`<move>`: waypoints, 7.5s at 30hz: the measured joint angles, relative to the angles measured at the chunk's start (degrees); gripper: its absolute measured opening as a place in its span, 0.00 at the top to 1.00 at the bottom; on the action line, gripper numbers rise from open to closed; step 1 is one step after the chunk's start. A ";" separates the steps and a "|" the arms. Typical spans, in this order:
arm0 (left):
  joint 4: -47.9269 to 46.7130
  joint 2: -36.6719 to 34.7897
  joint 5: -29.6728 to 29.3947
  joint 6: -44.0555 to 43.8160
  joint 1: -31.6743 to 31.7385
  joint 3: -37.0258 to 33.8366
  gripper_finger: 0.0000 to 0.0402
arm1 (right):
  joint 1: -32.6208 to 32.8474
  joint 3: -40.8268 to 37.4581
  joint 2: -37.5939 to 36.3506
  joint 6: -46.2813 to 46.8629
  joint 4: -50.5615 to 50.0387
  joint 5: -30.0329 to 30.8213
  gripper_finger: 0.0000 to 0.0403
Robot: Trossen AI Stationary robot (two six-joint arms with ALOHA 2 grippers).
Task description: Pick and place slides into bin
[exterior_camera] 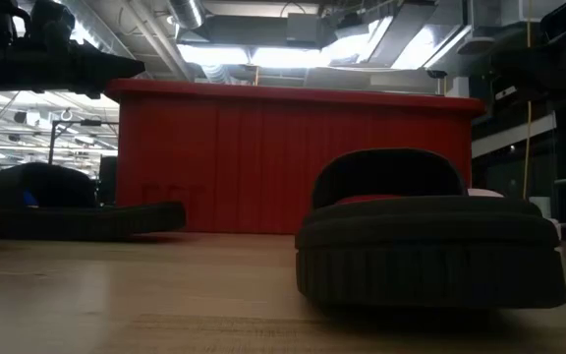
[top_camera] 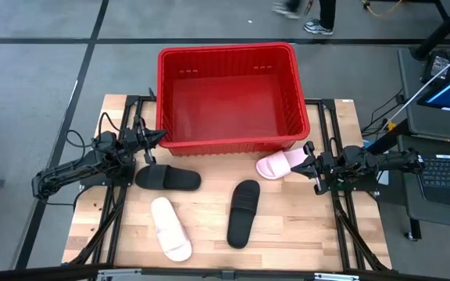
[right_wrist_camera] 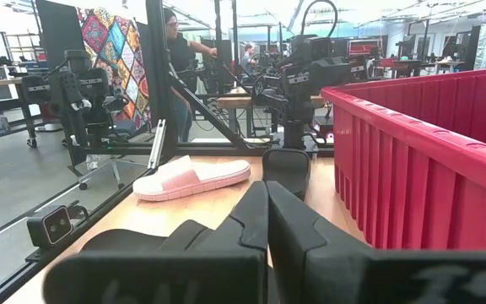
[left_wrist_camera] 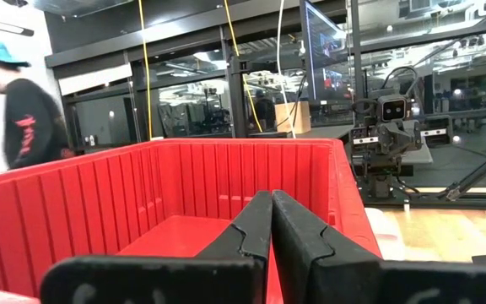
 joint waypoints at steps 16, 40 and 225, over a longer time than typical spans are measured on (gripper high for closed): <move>0.01 -0.02 0.02 0.00 -0.01 -0.01 0.99 | 0.00 -0.01 0.01 0.00 0.00 0.00 0.99; 0.01 0.00 0.00 -0.02 -0.01 -0.01 0.99 | 0.00 -0.01 0.01 0.00 0.00 0.01 0.99; -5.05 20.22 -5.38 3.45 -25.22 17.18 0.99 | 0.00 17.55 12.63 1.44 -10.34 3.01 0.92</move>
